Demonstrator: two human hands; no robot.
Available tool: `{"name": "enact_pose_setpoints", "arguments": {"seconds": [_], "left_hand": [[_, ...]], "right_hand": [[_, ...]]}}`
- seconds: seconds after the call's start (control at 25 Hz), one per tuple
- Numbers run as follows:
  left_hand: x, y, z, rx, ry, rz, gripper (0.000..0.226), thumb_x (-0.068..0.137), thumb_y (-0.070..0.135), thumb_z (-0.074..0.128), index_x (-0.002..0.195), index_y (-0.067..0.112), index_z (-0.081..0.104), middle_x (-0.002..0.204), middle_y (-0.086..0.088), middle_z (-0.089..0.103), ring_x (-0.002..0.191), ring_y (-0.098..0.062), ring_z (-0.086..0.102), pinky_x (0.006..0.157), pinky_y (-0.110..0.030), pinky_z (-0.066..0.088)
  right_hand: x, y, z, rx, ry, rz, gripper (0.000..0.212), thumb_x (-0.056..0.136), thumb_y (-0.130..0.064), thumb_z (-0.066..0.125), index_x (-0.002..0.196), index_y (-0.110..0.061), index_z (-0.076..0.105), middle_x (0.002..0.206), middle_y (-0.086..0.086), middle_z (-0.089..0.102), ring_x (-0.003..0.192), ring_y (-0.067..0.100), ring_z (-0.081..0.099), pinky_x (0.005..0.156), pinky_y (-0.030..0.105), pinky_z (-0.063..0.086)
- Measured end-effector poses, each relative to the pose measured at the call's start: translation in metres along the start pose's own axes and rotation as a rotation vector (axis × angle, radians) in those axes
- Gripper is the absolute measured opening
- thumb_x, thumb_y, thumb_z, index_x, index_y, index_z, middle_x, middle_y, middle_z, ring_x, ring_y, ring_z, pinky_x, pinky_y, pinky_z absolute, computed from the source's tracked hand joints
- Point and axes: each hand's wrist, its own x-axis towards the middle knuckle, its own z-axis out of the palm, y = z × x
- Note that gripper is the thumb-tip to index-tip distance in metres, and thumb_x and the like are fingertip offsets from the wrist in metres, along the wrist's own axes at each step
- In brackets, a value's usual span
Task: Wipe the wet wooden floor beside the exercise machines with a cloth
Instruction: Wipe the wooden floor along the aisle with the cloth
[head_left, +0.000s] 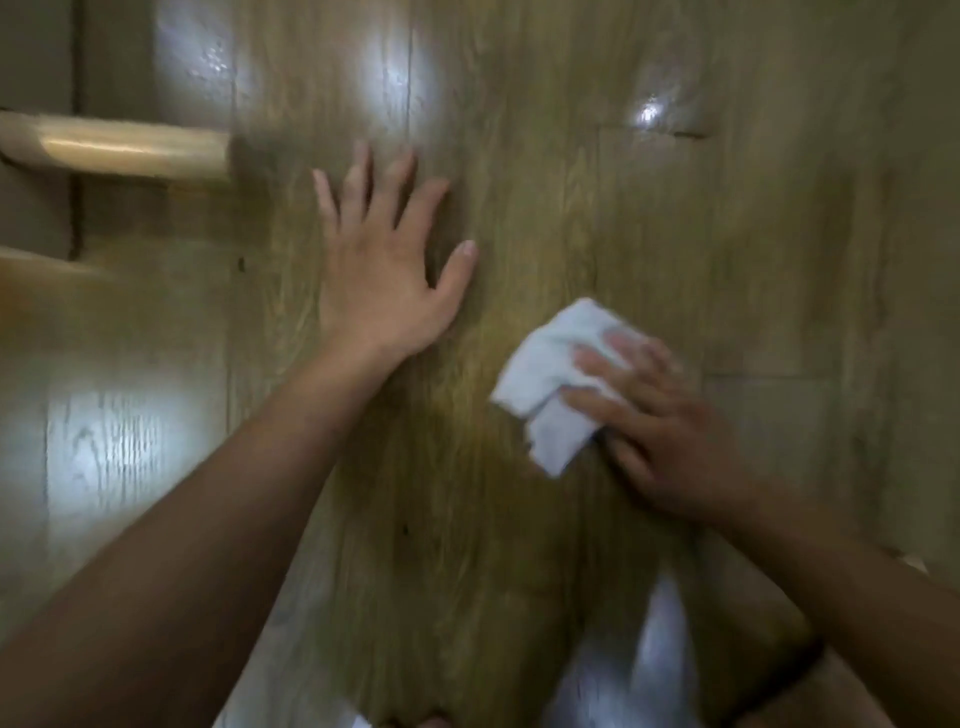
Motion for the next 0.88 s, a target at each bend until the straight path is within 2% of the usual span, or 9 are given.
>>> {"name": "enact_pose_setpoints", "arguments": {"seconds": [0.12, 0.2, 0.28, 0.44, 0.52, 0.56, 0.64, 0.76, 0.88], "left_hand": [[0.002, 0.003, -0.002, 0.115, -0.039, -0.032, 0.06, 0.09, 0.059, 0.045, 0.137, 0.023, 0.047, 0.156, -0.006, 0.034, 0.149, -0.037, 0.013, 0.118, -0.062, 0.002], [0.005, 0.01, -0.008, 0.151, -0.07, -0.03, 0.062, 0.089, 0.061, 0.043, 0.138, 0.022, 0.044, 0.158, -0.006, 0.03, 0.15, -0.037, 0.011, 0.118, -0.063, 0.003], [0.007, 0.012, -0.009, 0.153, -0.104, -0.036, 0.062, 0.09, 0.06, 0.042, 0.139, 0.022, 0.044, 0.158, -0.006, 0.029, 0.15, -0.037, 0.01, 0.118, -0.063, 0.002], [0.003, 0.006, -0.009, 0.108, -0.056, -0.054, 0.054, 0.095, 0.053, 0.039, 0.137, 0.022, 0.049, 0.157, -0.005, 0.034, 0.15, -0.034, 0.012, 0.118, -0.061, 0.002], [0.003, 0.005, -0.007, 0.084, -0.049, -0.045, 0.052, 0.097, 0.05, 0.035, 0.139, 0.022, 0.05, 0.157, -0.004, 0.034, 0.151, -0.031, 0.011, 0.119, -0.06, 0.002], [0.004, 0.005, -0.006, 0.086, -0.052, -0.044, 0.052, 0.098, 0.049, 0.034, 0.139, 0.022, 0.049, 0.157, -0.004, 0.034, 0.151, -0.031, 0.01, 0.119, -0.06, 0.002], [0.005, 0.005, -0.006, 0.095, -0.04, -0.049, 0.052, 0.098, 0.049, 0.031, 0.14, 0.022, 0.049, 0.158, -0.004, 0.033, 0.151, -0.031, 0.01, 0.119, -0.059, 0.002], [0.005, 0.004, -0.006, 0.094, -0.055, -0.055, 0.053, 0.099, 0.049, 0.027, 0.141, 0.023, 0.047, 0.159, -0.004, 0.032, 0.151, -0.03, 0.009, 0.12, -0.058, 0.002], [0.004, 0.006, -0.005, 0.114, -0.018, -0.066, 0.051, 0.099, 0.048, 0.029, 0.138, 0.023, 0.052, 0.154, -0.004, 0.039, 0.149, -0.031, 0.018, 0.12, -0.056, 0.007]], "right_hand": [[-0.074, 0.089, -0.032, 0.026, 0.188, 0.874, 0.054, 0.089, -0.025, 0.037, 0.14, -0.018, 0.054, 0.153, 0.013, 0.044, 0.143, 0.037, 0.035, 0.118, 0.056, 0.029], [-0.071, 0.092, -0.04, 0.07, 0.321, 1.225, 0.056, 0.089, -0.029, 0.033, 0.141, -0.021, 0.049, 0.151, 0.015, 0.046, 0.139, 0.041, 0.038, 0.114, 0.058, 0.032], [-0.034, 0.027, -0.021, 0.074, 0.32, 1.222, 0.058, 0.092, -0.031, 0.036, 0.149, -0.021, 0.042, 0.16, 0.013, 0.032, 0.148, 0.041, 0.023, 0.12, 0.058, 0.02], [0.031, -0.148, 0.032, 0.138, 0.047, 0.314, 0.051, 0.095, -0.038, 0.049, 0.145, -0.028, 0.049, 0.164, 0.002, 0.025, 0.154, 0.033, 0.011, 0.12, 0.059, 0.016], [0.038, -0.137, 0.036, 0.148, -0.026, -0.048, 0.042, 0.095, -0.035, 0.05, 0.136, -0.028, 0.058, 0.16, -0.001, 0.036, 0.153, 0.027, 0.02, 0.12, 0.055, 0.023], [0.038, -0.108, 0.03, 0.156, 0.034, -0.094, 0.04, 0.092, -0.029, 0.052, 0.13, -0.024, 0.062, 0.156, 0.0, 0.043, 0.15, 0.027, 0.027, 0.118, 0.054, 0.029], [0.032, -0.036, 0.001, 0.171, 0.198, 0.15, 0.04, 0.083, -0.02, 0.049, 0.118, -0.014, 0.067, 0.147, 0.007, 0.053, 0.143, 0.032, 0.04, 0.113, 0.054, 0.037], [-0.042, 0.132, -0.013, 0.025, 0.281, 0.955, 0.045, 0.082, -0.024, 0.038, 0.119, -0.017, 0.062, 0.139, 0.016, 0.057, 0.13, 0.041, 0.049, 0.109, 0.054, 0.04], [-0.057, 0.22, -0.02, 0.057, 0.225, 1.19, 0.058, 0.085, -0.044, 0.03, 0.139, -0.028, 0.045, 0.134, 0.021, 0.053, 0.12, 0.053, 0.05, 0.101, 0.072, 0.04]]}}
